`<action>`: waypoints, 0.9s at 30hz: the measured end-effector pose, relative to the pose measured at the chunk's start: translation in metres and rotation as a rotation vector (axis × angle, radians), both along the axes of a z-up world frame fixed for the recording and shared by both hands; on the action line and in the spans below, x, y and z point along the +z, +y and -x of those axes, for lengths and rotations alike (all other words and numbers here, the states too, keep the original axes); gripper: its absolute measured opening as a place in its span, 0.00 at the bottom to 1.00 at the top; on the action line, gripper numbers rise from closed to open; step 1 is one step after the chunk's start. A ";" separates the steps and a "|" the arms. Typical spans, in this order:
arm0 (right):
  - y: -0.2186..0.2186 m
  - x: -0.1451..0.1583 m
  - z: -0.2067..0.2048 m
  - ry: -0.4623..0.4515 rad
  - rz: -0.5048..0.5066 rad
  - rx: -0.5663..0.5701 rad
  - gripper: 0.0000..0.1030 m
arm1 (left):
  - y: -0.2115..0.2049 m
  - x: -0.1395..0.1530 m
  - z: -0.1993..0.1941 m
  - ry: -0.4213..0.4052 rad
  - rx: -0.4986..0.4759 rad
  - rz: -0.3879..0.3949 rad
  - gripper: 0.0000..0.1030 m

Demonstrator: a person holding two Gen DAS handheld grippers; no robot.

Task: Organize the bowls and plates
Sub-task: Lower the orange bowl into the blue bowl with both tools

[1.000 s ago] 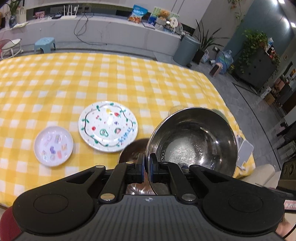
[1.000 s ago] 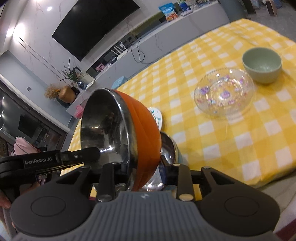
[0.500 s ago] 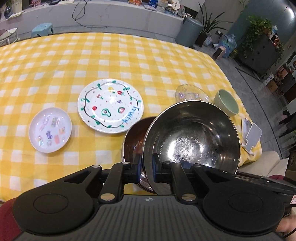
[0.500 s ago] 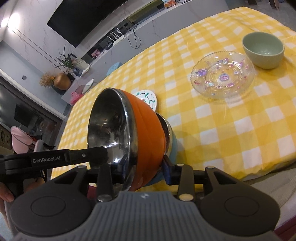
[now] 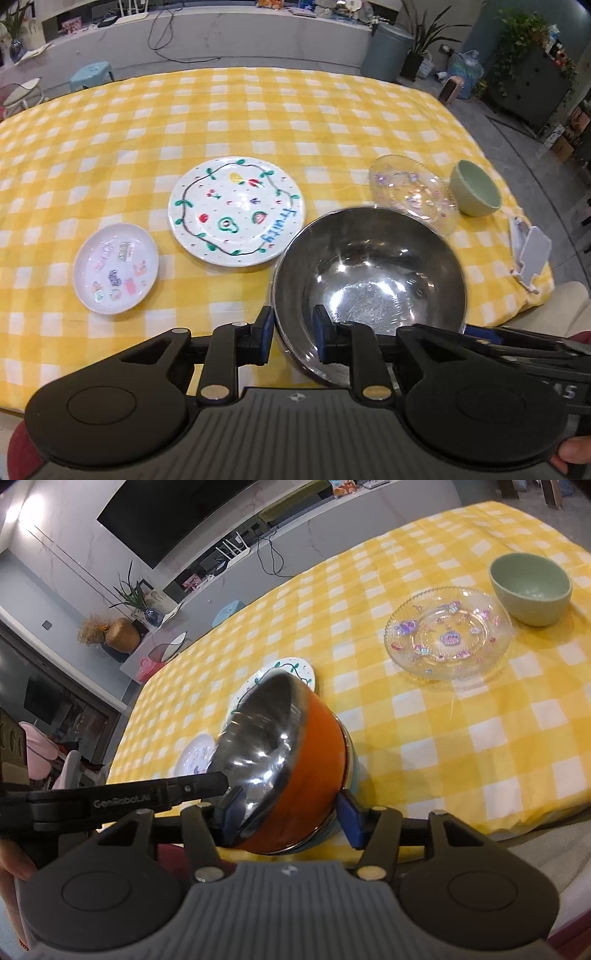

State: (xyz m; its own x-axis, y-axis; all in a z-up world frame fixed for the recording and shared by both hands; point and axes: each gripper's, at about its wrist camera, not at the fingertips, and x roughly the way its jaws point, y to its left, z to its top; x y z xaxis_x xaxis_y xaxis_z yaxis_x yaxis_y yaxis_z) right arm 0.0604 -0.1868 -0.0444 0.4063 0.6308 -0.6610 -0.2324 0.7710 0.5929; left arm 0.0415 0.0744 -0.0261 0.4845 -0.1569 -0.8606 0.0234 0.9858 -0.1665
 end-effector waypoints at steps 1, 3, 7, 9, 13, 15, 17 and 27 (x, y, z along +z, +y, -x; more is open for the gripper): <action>-0.001 0.001 0.000 -0.006 -0.013 0.002 0.53 | 0.000 0.000 0.000 -0.001 0.007 -0.015 0.25; 0.000 0.005 0.002 -0.018 -0.013 0.011 0.53 | 0.002 0.000 0.000 -0.001 0.000 0.000 0.26; 0.002 0.007 0.002 -0.049 0.026 0.004 0.52 | 0.000 0.002 0.001 -0.010 -0.003 -0.008 0.27; 0.000 0.004 0.001 -0.049 0.025 -0.002 0.51 | -0.001 0.001 0.001 -0.010 -0.006 -0.018 0.27; -0.004 -0.003 -0.005 -0.055 0.065 -0.033 0.47 | -0.006 -0.004 -0.001 -0.003 -0.003 -0.062 0.27; -0.009 -0.011 -0.011 -0.035 0.057 -0.051 0.48 | -0.007 -0.005 -0.001 -0.003 -0.003 -0.077 0.28; -0.015 -0.021 -0.019 0.009 0.019 -0.076 0.48 | -0.008 -0.007 0.000 -0.003 -0.012 -0.083 0.28; -0.031 -0.047 -0.038 0.107 -0.144 -0.114 0.50 | -0.003 -0.013 -0.002 0.008 -0.003 -0.067 0.29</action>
State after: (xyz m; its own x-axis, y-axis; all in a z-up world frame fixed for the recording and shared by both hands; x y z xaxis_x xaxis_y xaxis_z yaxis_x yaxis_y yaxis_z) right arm 0.0987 -0.2183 -0.0919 0.4130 0.6755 -0.6109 -0.0779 0.6945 0.7153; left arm 0.0437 0.0713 -0.0389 0.4767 -0.1002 -0.8733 0.0251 0.9946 -0.1005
